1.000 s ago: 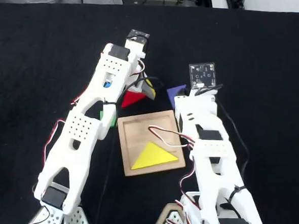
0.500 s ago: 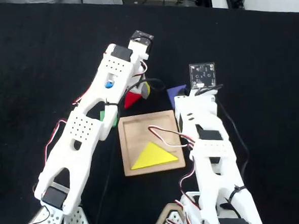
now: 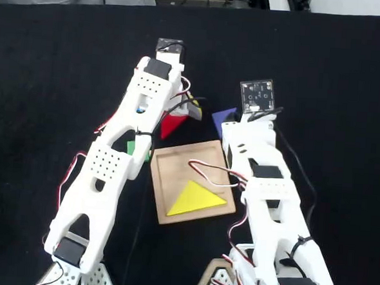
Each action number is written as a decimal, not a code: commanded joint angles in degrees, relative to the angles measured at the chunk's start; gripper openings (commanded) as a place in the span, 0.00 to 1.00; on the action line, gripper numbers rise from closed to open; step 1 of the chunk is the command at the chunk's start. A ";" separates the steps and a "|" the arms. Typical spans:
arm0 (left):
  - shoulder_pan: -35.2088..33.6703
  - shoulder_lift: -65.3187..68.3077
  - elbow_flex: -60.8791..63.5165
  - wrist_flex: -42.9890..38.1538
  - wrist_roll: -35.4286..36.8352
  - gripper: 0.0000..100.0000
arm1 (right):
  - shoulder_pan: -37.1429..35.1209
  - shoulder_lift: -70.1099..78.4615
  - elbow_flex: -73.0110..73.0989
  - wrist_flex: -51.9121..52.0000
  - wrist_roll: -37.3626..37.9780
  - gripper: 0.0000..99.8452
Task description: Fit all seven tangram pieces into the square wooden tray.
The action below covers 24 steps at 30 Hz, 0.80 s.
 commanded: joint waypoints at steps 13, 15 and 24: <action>0.92 -1.32 -1.10 -2.64 0.62 0.31 | 0.35 -1.98 -0.48 -1.32 0.62 0.02; 1.01 -1.32 -1.01 -2.55 0.62 0.31 | 0.35 -1.98 -0.48 -1.32 0.62 0.02; 1.54 -1.41 -1.54 -0.79 1.05 0.31 | 0.35 -1.98 -0.48 -1.32 0.62 0.02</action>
